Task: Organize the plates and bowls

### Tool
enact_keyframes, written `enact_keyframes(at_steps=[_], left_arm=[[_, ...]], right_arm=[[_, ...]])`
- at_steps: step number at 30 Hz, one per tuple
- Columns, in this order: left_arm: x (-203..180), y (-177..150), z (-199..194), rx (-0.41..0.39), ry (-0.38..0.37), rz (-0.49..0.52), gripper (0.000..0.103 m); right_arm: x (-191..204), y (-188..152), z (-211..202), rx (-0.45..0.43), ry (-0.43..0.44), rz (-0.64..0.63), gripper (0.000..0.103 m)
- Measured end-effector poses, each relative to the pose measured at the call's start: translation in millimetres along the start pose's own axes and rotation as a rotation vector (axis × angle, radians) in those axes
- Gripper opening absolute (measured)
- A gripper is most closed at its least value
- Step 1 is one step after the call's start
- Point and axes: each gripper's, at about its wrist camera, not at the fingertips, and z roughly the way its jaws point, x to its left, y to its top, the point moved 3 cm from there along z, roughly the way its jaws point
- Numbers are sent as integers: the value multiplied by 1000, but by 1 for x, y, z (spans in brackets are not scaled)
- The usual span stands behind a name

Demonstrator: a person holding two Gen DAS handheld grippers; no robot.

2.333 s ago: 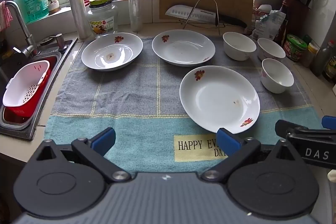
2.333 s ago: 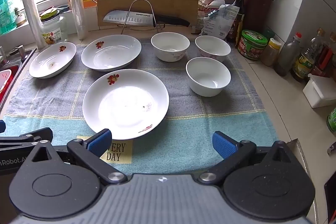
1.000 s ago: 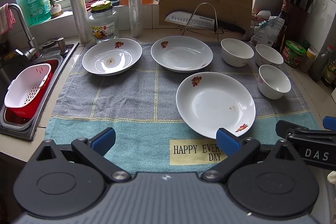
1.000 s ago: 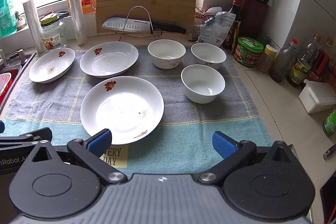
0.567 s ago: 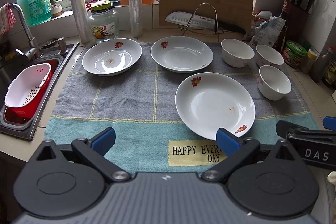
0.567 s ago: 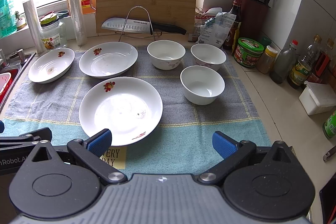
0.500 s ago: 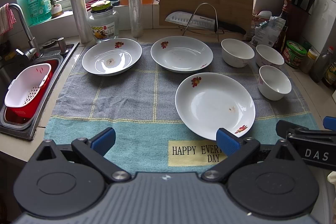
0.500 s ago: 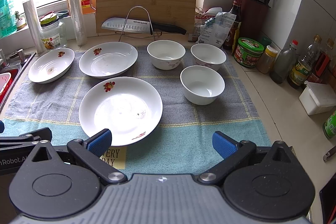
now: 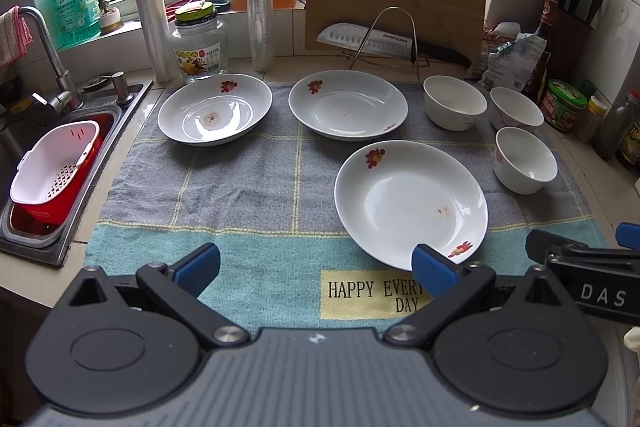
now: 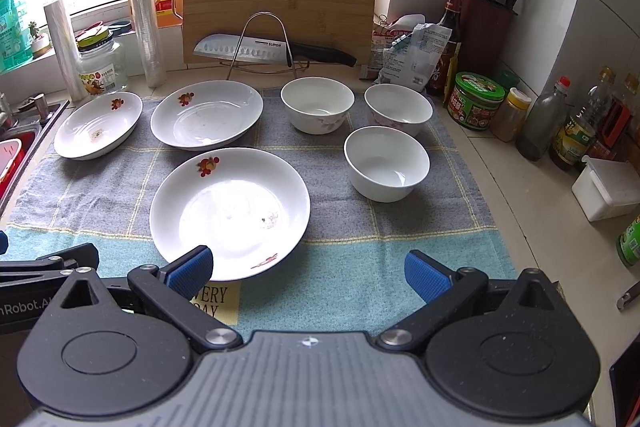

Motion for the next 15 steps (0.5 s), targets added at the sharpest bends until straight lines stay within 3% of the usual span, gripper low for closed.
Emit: enact_keyframes(at_steps=[15], left_arm=[[-3, 2, 0, -14, 12, -9, 101]], right_arm=[[-3, 4, 1, -15, 10, -10, 103]])
